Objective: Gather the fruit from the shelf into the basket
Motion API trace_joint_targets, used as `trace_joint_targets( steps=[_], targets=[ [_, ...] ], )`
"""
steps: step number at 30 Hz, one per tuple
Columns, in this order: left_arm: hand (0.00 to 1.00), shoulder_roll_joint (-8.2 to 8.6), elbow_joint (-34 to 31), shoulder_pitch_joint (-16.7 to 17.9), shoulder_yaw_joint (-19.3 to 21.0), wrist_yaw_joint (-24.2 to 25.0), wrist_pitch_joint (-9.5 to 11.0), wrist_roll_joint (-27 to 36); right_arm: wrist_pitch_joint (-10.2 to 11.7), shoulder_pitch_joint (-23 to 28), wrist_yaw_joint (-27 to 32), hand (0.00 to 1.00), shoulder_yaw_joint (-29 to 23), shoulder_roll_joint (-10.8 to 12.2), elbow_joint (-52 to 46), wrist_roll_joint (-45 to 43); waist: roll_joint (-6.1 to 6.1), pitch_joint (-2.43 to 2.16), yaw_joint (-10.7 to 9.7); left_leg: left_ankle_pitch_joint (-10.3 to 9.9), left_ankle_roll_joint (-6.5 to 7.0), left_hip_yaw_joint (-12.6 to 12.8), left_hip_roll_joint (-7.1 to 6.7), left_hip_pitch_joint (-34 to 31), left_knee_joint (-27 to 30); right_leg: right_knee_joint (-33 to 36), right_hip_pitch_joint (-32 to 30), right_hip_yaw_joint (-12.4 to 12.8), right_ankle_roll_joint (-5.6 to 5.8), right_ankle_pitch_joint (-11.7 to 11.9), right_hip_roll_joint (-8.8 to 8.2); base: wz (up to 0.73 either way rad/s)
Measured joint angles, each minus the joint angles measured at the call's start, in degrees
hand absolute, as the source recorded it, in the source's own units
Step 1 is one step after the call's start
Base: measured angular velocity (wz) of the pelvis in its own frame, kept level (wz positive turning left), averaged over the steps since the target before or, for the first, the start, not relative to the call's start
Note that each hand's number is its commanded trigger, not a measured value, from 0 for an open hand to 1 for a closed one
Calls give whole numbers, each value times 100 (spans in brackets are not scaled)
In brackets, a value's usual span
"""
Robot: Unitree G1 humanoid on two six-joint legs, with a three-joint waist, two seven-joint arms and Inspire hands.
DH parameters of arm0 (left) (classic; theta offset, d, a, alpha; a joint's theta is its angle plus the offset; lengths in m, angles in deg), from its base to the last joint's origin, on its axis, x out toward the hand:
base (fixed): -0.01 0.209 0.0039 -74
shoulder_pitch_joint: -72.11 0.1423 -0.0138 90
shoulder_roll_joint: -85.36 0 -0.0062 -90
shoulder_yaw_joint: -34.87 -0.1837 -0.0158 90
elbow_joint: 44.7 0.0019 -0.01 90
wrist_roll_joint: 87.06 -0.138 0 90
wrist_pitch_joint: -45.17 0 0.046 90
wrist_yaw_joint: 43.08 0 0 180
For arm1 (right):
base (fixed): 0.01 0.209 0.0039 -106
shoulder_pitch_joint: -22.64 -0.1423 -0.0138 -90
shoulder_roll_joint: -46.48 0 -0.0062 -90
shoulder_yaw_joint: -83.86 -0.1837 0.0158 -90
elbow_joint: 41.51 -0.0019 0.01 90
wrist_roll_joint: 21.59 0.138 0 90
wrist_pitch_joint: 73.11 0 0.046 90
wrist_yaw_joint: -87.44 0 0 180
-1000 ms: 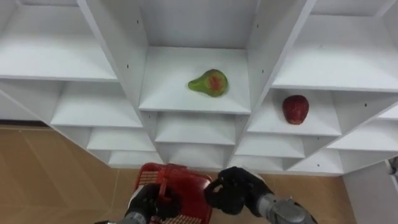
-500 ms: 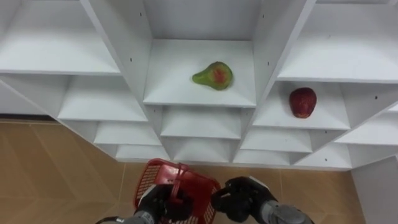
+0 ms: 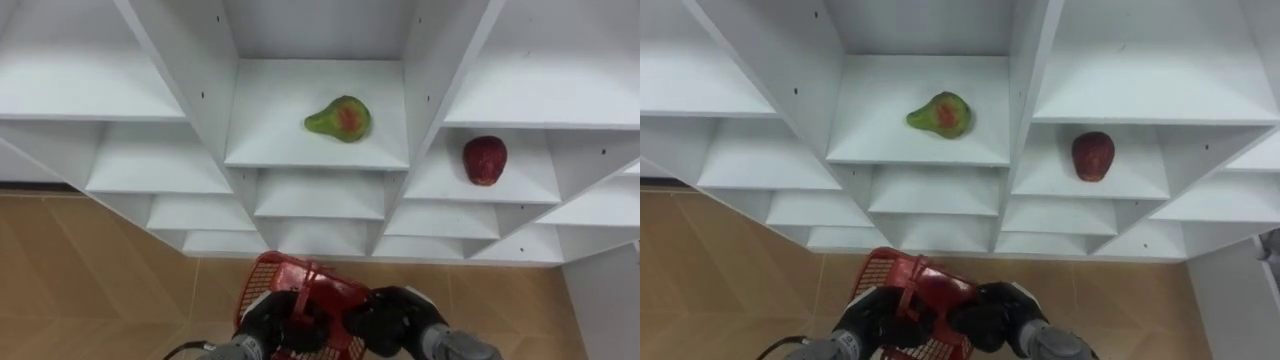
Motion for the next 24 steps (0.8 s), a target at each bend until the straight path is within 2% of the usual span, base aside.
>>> trace_joint_targets(
  steps=[6, 13, 19, 20, 21, 22, 24],
  targets=[
    [100, 54, -3, -12, -135, 44, 0, 167, -1, -2, -66, 100, 30, 17, 50, 368, 96, 2, 12, 0, -1, 45, 1, 15, -1, 9, -3, 79, -1, 1, 11, -3],
    [100, 73, 0, -35, -164, 137, -2, 217, -28, -74, -135, 100, 120, 76, 358, 1115, 94, 3, 19, 1, -1, 149, 6, 89, -34, 24, 4, 142, -3, 2, 13, -7],
    [100, 104, 0, -40, -149, 160, -61, 216, -178, -118, -194, 100, 112, 166, 376, 1511, 79, 12, 43, 1, -1, 272, 13, 90, -45, 90, -95, 288, -3, 2, 22, -11],
    [100, 104, 0, -41, -148, 161, -70, 217, -186, -122, -210, 56, 112, 185, 376, 1511, 78, 12, 35, 1, 0, 276, 13, 96, -44, 92, -92, 290, -3, 2, 20, 0],
    [100, 107, 0, -49, -150, 161, -71, 222, -193, -132, -236, 36, 114, 200, 376, 1542, 73, 15, 27, 3, 3, 287, 12, 99, -44, 92, -93, 313, -3, 2, 16, 0],
    [100, 112, 0, -52, -149, 159, -72, 228, -195, -135, -238, 0, 115, 212, 376, 1596, 70, 17, 26, 4, 4, 293, 12, 99, -41, 94, -95, 323, -3, 2, 15, 0],
    [100, 122, 0, -85, -158, 157, -83, 308, -206, -148, -237, 0, 114, 232, 378, 1862, 63, 21, 15, 5, 7, 298, 8, 98, -36, 97, -97, 334, -1, 1, 13, 0]
  ],
)
